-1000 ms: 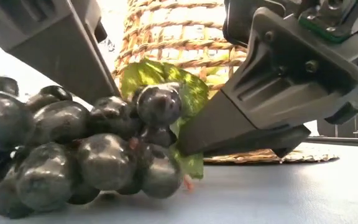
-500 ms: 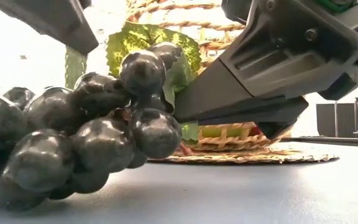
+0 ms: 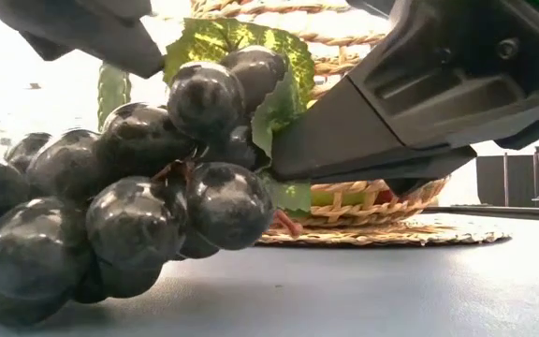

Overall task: Build produce basket
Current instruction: Put the black grapes into the brown basket

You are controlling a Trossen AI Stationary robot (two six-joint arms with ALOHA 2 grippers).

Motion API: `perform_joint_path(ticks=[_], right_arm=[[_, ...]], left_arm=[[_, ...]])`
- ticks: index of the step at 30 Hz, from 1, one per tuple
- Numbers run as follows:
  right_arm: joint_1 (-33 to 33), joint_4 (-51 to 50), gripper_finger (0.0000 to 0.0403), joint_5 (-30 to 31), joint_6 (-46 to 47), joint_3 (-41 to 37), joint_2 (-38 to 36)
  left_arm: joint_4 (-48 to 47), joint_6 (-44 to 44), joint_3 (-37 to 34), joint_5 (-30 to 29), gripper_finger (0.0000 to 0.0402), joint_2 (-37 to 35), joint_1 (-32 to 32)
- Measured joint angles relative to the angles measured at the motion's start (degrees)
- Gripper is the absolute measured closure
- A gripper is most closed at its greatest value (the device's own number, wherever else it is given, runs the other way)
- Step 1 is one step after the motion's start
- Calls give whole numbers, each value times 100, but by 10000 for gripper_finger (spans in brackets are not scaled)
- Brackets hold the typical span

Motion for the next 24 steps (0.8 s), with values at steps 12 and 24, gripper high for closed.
perform_joint_path(ticks=[12,24], right_arm=[[-2,19,393,2,-14,2,0],[-4,37,346,2,-14,2,-2]], left_arm=[[737,-285,-689,110,199,2,-22],[1389,189,-997,361,281,2,108]])
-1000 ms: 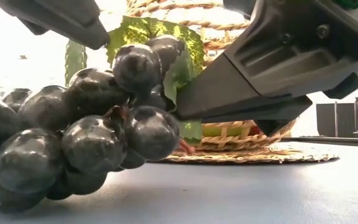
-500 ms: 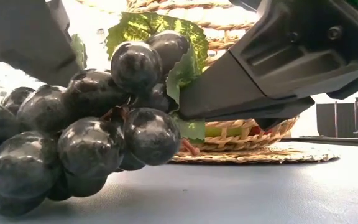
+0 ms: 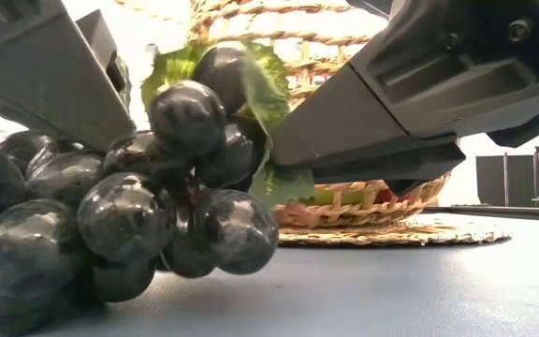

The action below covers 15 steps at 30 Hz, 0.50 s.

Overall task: Build produce basket
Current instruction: Put the black grapes into the brown basket

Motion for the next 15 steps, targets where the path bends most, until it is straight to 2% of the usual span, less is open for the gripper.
perform_joint_path(ticks=[7,15], right_arm=[[2,-90,306,-3,-346,3,-9],[-4,-507,197,-293,210,7,-9]], left_arm=[[-2,309,0,29,326,0,16],[-5,333,0,34,345,0,20]])
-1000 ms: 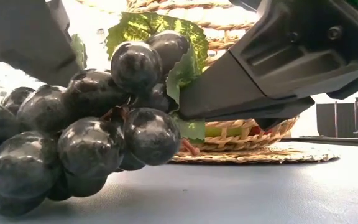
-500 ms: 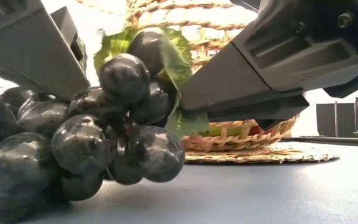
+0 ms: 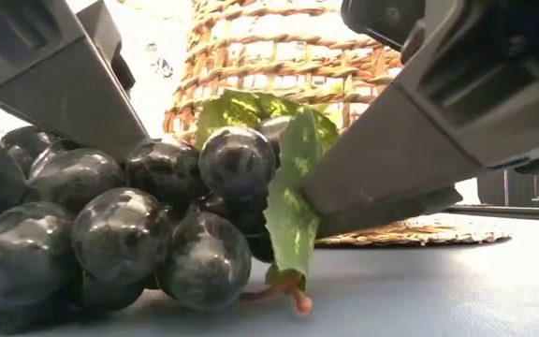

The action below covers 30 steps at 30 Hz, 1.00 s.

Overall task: Build produce basket
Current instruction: Put the black grapes into the brown basket

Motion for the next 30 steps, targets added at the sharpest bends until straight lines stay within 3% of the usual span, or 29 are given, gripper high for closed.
perform_joint_path(ticks=[6,12,17,26,30], right_arm=[[0,4,130,10,-181,0,0],[-4,335,119,134,-678,-3,0],[2,554,139,-126,-1165,-3,0],[2,252,220,-157,-1173,-7,0],[2,231,232,-155,-1195,-7,0]], left_arm=[[-4,-2,0,2,345,0,-1],[-4,9,-2,4,346,0,24],[-4,67,-2,10,346,0,75],[-4,116,-4,17,346,2,96],[-4,118,-4,16,346,2,95]])
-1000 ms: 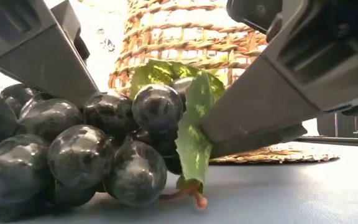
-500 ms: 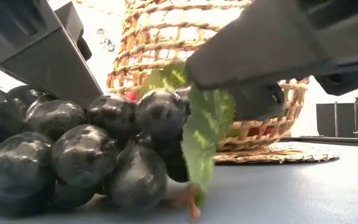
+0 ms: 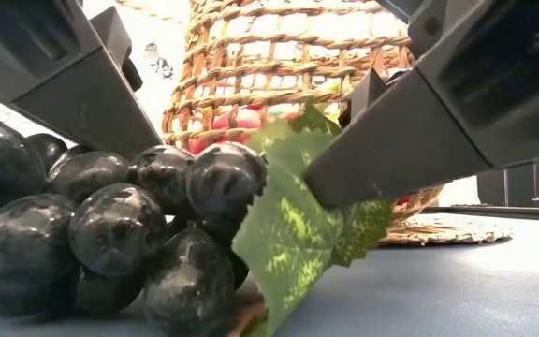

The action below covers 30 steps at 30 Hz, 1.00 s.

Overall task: Build produce basket
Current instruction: Put the black grapes into the brown basket

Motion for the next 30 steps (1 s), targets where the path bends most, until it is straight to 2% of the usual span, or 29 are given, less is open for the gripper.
perform_joint_path(ticks=[11,16,21,30], right_arm=[[-7,-150,176,4,-170,0,9],[-77,-115,174,-2,-297,0,9],[-140,52,212,-174,-314,0,105],[-192,193,322,-350,-294,0,238]], left_arm=[[-2,35,0,-6,346,0,4],[-2,33,0,-6,346,0,4],[2,39,0,-6,346,0,4],[29,92,0,-6,346,5,2]])
